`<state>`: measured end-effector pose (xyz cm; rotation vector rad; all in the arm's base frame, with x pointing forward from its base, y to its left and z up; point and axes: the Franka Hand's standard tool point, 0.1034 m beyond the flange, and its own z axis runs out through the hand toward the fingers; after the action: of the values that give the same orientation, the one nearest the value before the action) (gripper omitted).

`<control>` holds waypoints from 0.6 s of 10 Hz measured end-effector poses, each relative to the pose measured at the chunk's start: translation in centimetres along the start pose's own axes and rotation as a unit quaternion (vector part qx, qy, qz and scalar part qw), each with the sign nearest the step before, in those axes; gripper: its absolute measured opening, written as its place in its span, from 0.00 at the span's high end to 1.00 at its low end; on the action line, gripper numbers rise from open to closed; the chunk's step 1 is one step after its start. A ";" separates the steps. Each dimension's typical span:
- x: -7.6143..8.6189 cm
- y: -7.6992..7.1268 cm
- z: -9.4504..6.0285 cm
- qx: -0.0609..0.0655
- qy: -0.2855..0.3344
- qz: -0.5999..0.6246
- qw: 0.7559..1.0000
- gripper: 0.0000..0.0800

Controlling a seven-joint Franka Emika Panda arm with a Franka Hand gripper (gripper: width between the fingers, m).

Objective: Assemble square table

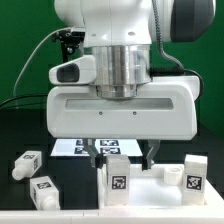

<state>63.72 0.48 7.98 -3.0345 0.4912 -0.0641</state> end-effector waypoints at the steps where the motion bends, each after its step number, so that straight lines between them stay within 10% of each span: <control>1: 0.0 0.0 0.0 0.000 0.000 0.038 0.999 0.53; 6: 0.1 0.6 0.0 -0.002 0.001 0.316 0.949 0.64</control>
Offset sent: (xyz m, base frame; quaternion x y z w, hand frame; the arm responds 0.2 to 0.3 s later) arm 0.0045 -0.0111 0.0060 -0.0261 0.0290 0.2538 0.9665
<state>63.66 -0.14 7.95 -2.7190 1.4223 -0.0305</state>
